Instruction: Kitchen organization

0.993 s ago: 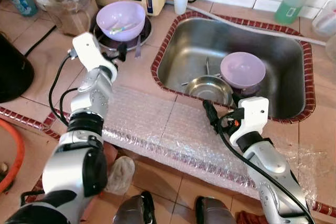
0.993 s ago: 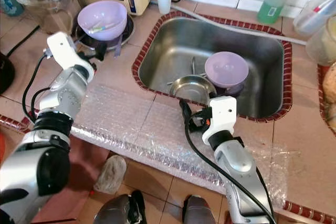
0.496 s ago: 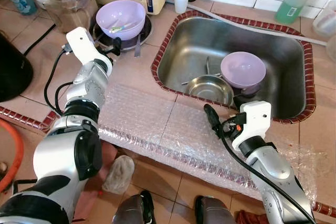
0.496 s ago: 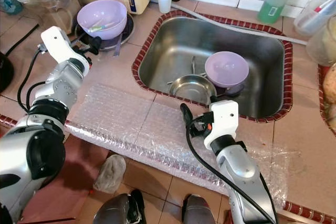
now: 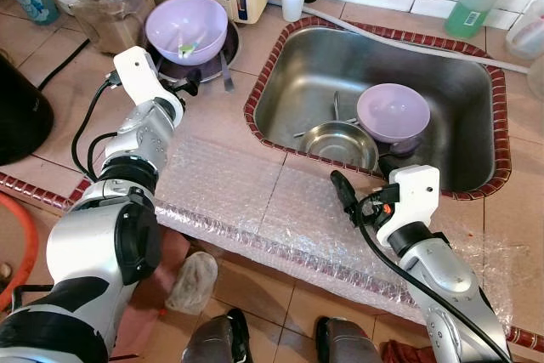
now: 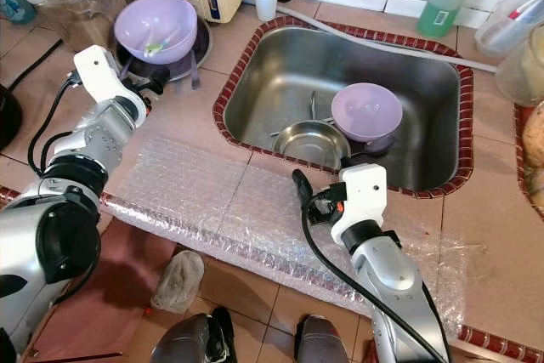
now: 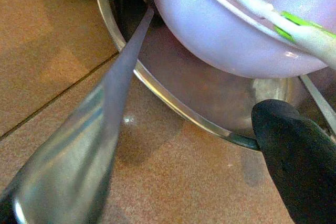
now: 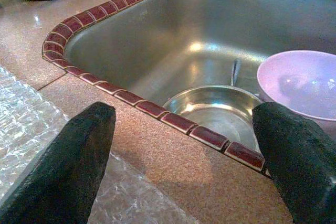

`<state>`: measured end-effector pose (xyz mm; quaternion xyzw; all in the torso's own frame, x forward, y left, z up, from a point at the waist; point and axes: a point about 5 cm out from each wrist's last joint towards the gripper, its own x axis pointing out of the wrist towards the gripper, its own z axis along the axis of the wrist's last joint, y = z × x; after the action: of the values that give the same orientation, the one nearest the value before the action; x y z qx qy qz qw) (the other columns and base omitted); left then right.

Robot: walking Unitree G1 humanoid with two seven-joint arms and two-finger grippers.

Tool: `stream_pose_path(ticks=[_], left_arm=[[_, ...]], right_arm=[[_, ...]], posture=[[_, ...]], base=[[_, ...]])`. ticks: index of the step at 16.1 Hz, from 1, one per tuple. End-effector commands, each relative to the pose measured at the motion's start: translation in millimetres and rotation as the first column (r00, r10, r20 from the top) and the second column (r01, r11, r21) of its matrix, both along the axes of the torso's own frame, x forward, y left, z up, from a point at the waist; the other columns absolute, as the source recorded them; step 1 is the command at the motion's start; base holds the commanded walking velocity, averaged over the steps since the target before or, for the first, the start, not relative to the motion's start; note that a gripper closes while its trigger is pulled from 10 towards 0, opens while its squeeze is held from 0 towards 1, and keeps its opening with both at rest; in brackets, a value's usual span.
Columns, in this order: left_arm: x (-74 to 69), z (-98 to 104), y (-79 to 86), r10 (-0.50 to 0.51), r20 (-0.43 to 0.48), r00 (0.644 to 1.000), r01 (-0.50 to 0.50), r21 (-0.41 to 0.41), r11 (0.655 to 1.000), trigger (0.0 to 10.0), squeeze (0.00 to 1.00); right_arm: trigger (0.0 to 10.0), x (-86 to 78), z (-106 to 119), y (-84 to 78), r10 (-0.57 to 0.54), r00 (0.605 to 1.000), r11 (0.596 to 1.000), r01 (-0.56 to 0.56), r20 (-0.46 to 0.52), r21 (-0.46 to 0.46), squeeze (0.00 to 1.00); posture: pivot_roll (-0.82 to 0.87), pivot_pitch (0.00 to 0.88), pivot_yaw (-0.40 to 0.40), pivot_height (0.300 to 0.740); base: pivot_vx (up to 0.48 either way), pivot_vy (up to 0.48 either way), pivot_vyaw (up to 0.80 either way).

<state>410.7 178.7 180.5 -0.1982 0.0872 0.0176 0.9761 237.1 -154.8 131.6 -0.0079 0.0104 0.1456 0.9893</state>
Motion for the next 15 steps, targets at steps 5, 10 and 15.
stream_pose_path(ticks=[5,10,15], left_arm=[[-6.2,-13.8,9.6,-0.042,-0.087,0.995,0.044,0.026,0.999,10.0,0.00],[-12.0,-12.7,22.6,-0.068,-0.102,0.992,0.074,0.052,0.996,10.0,0.00],[-20.8,-16.1,26.5,-0.095,-0.122,0.988,0.104,0.064,0.993,10.0,0.00]], right_arm=[[10.0,4.1,-7.3,4.4,0.007,0.999,1.000,-0.007,-0.033,0.001,0.00],[10.0,6.3,5.8,18.6,0.154,0.988,0.987,-0.155,0.022,0.042,0.00],[10.0,12.0,19.2,26.2,0.207,0.975,0.976,-0.212,0.078,0.054,0.00]], posture=[[-0.23,0.197,0.087,0.740],[-0.20,0.179,0.086,0.740],[-0.18,0.165,0.087,0.740]], base=[[0.000,0.000,0.00],[0.000,0.000,0.00],[0.000,0.000,0.00]])
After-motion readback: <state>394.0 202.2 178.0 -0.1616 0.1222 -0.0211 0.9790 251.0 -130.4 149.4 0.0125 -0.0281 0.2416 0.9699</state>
